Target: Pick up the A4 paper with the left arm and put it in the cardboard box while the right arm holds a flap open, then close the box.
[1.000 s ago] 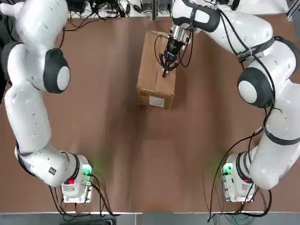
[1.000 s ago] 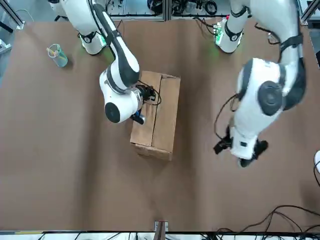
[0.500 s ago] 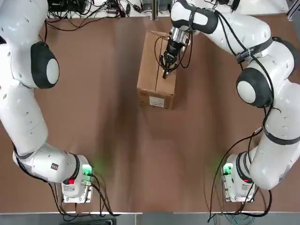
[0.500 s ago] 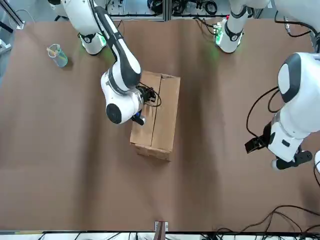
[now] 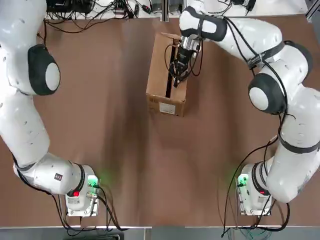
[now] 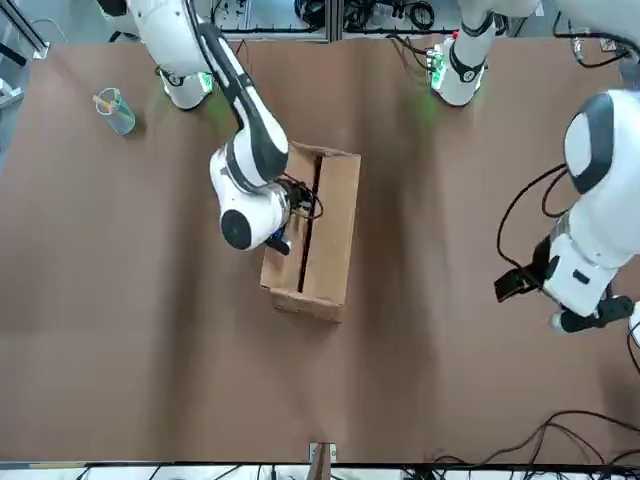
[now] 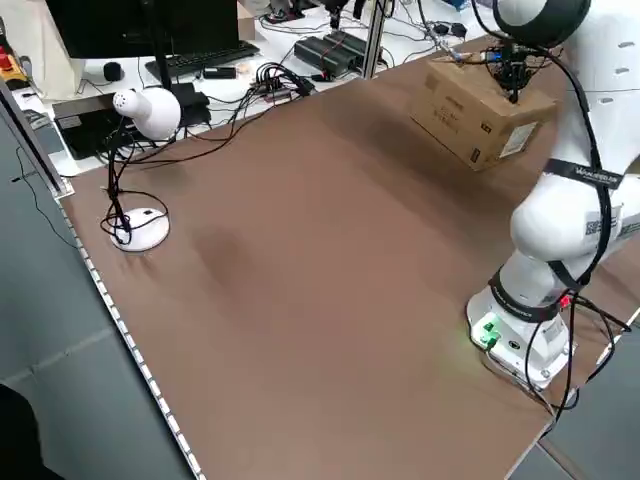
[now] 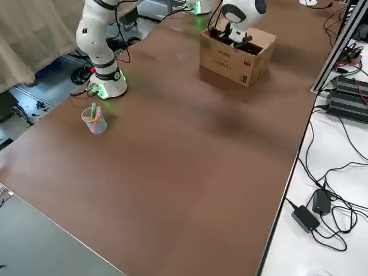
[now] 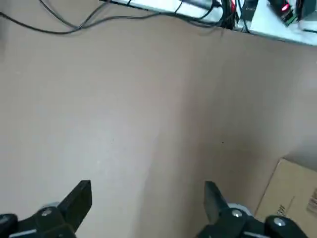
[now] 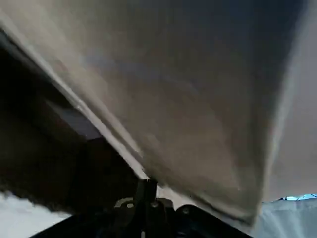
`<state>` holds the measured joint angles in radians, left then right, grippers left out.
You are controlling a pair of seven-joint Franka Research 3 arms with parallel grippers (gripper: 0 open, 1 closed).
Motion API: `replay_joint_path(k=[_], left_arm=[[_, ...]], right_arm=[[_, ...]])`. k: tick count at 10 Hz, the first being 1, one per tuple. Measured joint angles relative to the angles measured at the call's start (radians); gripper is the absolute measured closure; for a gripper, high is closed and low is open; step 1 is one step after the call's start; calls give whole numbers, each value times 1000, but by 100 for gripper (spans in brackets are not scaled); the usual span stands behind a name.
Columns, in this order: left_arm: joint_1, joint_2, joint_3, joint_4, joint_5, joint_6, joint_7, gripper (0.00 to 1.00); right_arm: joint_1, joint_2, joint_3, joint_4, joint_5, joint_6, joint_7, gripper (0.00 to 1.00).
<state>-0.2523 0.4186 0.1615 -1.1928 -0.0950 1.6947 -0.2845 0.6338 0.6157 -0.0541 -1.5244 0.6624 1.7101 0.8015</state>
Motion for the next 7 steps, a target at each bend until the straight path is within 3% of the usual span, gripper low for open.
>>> replay_joint_path(k=[1,2,3,6,7], left_arm=[[62,-27,-64,-15,1,-18,39,0],[118,-41,-118,-34,3,-22,79,0],[141,-49,-138,-48,4,-22,125,0],[150,-121,-141,-146,11,-19,241,0],[151,-163,-142,-207,20,-1,248,0]], right_arm=[[0,0,-1,3,0,0,3,97],[0,1,-1,10,0,-1,12,88],[-1,3,-7,32,-4,-23,16,71],[-57,3,-25,212,-14,-199,103,45],[-65,2,-25,266,-17,-218,147,44]])
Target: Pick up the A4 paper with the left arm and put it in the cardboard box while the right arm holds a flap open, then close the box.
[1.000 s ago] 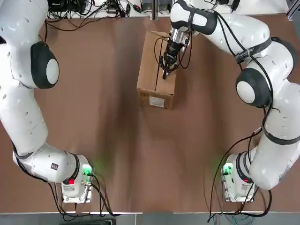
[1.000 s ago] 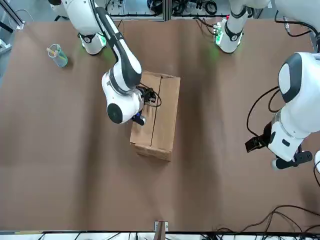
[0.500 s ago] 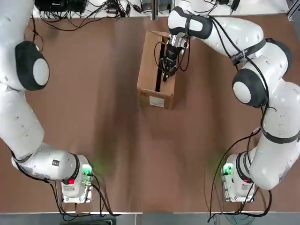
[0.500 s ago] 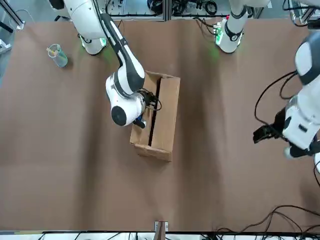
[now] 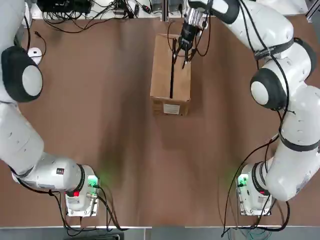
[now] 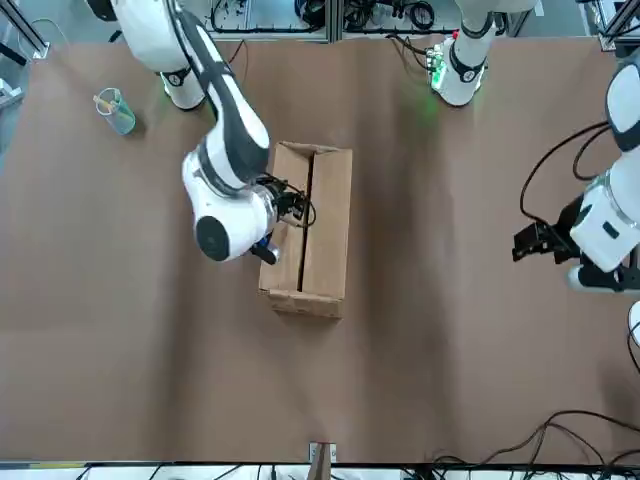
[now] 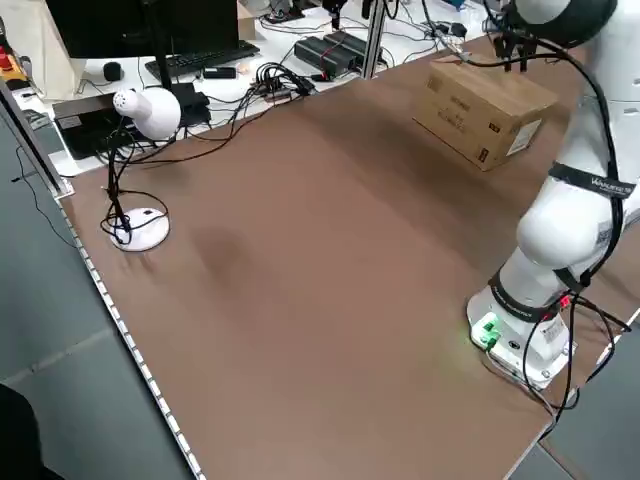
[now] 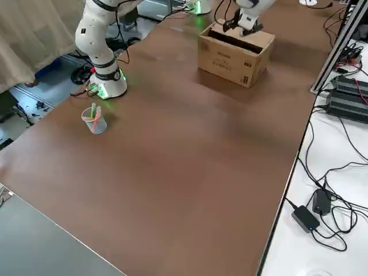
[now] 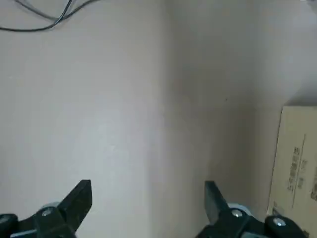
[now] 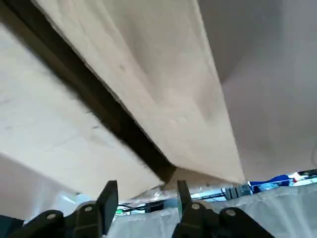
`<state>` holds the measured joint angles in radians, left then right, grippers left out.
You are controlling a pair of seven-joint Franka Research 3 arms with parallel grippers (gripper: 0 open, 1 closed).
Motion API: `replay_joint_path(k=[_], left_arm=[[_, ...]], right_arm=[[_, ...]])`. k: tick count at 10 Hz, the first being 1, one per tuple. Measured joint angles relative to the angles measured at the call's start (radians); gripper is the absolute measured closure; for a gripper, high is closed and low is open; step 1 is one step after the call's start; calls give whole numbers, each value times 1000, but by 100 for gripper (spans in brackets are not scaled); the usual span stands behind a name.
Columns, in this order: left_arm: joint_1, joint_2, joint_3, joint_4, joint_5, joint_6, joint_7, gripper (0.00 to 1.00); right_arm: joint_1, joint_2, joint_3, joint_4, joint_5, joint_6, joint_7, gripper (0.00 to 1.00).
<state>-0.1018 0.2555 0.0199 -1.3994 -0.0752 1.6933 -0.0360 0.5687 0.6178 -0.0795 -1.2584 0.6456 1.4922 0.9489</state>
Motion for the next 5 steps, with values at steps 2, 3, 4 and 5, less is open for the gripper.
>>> replay_joint_path(k=[2,3,4,5], left_arm=[[5,-63,-11,-92,5,36,3,0],[13,-82,-22,-114,5,38,6,0],[20,-99,-28,-134,9,39,21,0],[25,-118,-30,-157,23,39,55,0]], right_arm=[[-4,-8,-9,47,-31,-10,44,41],[-13,-27,-29,64,-72,-29,48,35],[-30,-63,-52,75,-127,-63,39,34],[-60,-109,-65,81,-176,-103,1,31]])
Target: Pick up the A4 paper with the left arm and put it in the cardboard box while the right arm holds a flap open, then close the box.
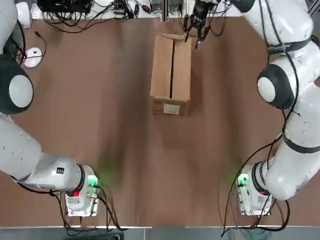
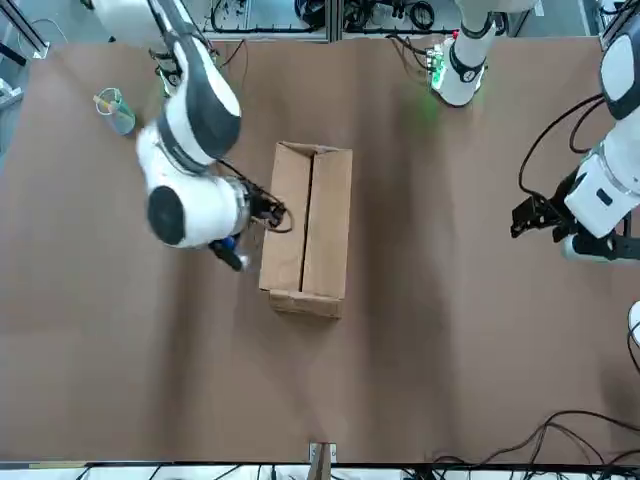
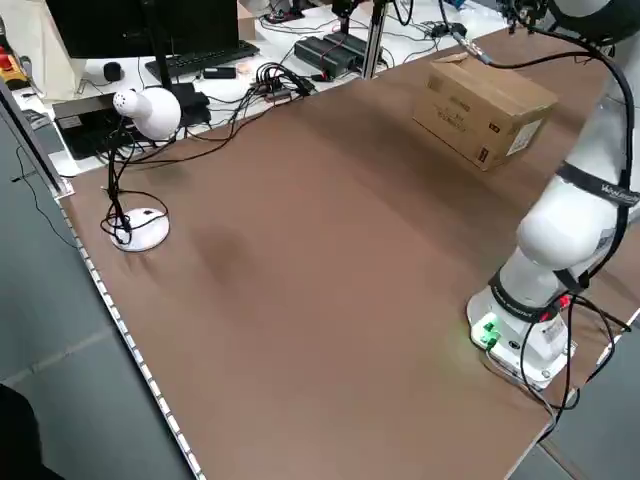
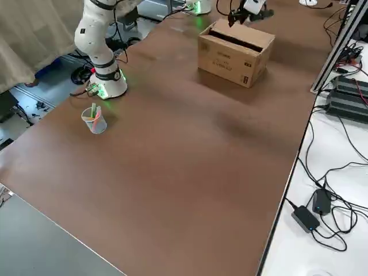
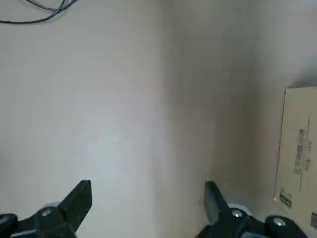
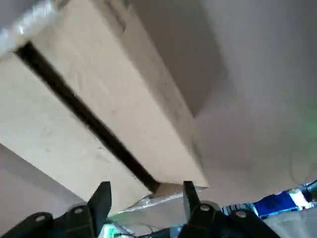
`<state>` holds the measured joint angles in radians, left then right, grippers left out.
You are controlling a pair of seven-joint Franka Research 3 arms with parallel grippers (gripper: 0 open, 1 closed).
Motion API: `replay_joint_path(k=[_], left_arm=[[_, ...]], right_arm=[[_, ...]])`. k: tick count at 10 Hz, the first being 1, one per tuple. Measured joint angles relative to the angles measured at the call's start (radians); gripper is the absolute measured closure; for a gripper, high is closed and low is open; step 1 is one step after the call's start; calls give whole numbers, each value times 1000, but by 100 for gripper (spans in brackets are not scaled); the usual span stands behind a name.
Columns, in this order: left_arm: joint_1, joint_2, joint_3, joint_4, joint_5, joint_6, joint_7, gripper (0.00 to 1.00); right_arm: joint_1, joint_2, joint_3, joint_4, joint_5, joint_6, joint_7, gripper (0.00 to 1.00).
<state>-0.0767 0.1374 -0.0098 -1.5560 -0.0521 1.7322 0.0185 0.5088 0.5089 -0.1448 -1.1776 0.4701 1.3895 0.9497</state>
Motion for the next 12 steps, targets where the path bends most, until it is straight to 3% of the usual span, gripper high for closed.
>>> replay_joint_path(k=[3,4,9,12], left_arm=[[6,-43,-1,-48,19,2,41,0],[7,-48,-1,-52,19,3,41,0],[10,-40,-7,-39,19,11,40,0],[12,-21,-9,-15,19,12,37,0]], right_arm=[[-151,-122,-12,3,-114,-116,-163,16],[-194,-144,-12,3,-172,-124,-199,1],[-418,-178,-14,3,-289,-126,-604,0],[-454,-212,-13,0,-319,-127,-730,0]])
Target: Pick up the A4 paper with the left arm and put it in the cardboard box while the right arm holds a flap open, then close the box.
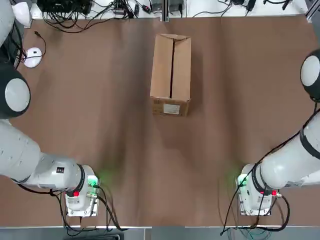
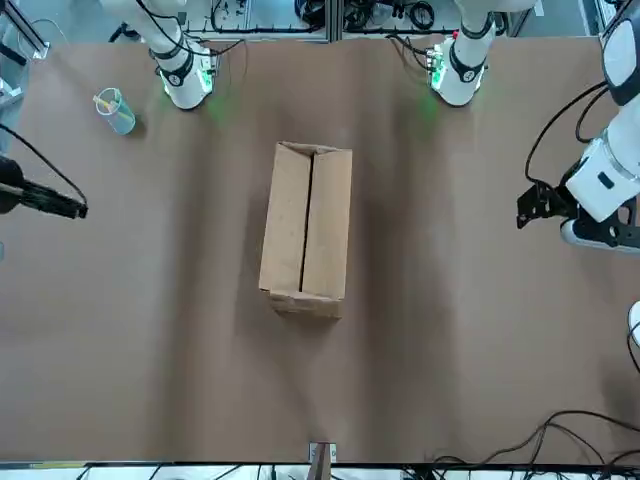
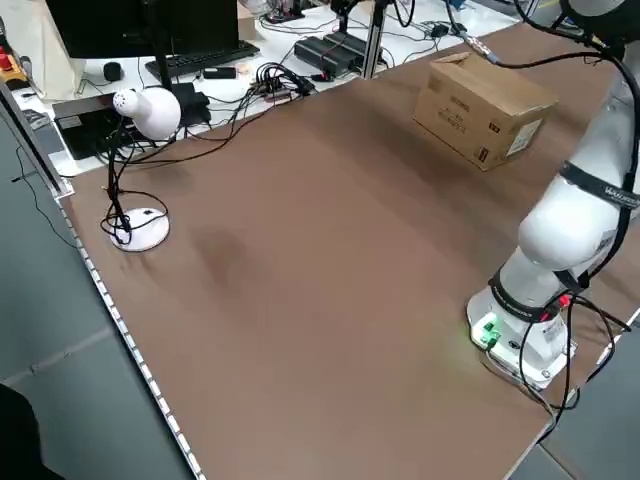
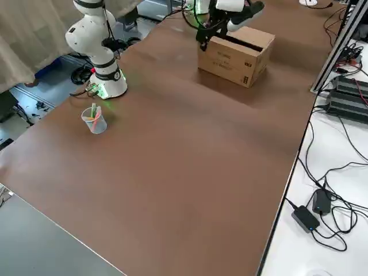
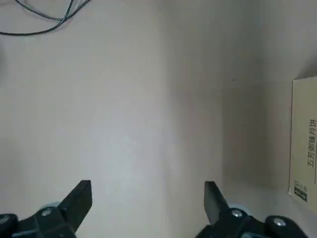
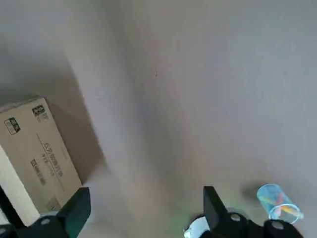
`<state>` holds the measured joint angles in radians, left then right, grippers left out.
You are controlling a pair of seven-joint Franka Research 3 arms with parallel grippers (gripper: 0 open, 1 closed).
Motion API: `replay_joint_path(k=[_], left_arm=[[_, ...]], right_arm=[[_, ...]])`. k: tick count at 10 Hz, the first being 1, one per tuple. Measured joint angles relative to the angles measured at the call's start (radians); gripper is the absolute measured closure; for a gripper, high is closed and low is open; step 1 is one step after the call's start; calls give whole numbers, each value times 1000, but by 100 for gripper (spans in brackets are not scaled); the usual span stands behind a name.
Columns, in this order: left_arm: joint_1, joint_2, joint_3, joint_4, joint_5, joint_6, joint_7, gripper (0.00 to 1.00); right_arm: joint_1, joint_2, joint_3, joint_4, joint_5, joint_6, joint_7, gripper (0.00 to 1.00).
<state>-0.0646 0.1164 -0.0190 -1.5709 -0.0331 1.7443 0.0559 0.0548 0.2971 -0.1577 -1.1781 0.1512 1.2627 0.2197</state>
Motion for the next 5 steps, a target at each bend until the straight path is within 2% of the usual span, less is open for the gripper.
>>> replay_joint_path(k=[2,5], left_arm=[[2,4,0,1,0,-2,-15,0],[0,16,-2,2,0,-2,-56,0]], right_arm=[[-7,-42,2,-40,-10,14,-24,0],[-7,-108,6,-141,-58,54,-118,0]])
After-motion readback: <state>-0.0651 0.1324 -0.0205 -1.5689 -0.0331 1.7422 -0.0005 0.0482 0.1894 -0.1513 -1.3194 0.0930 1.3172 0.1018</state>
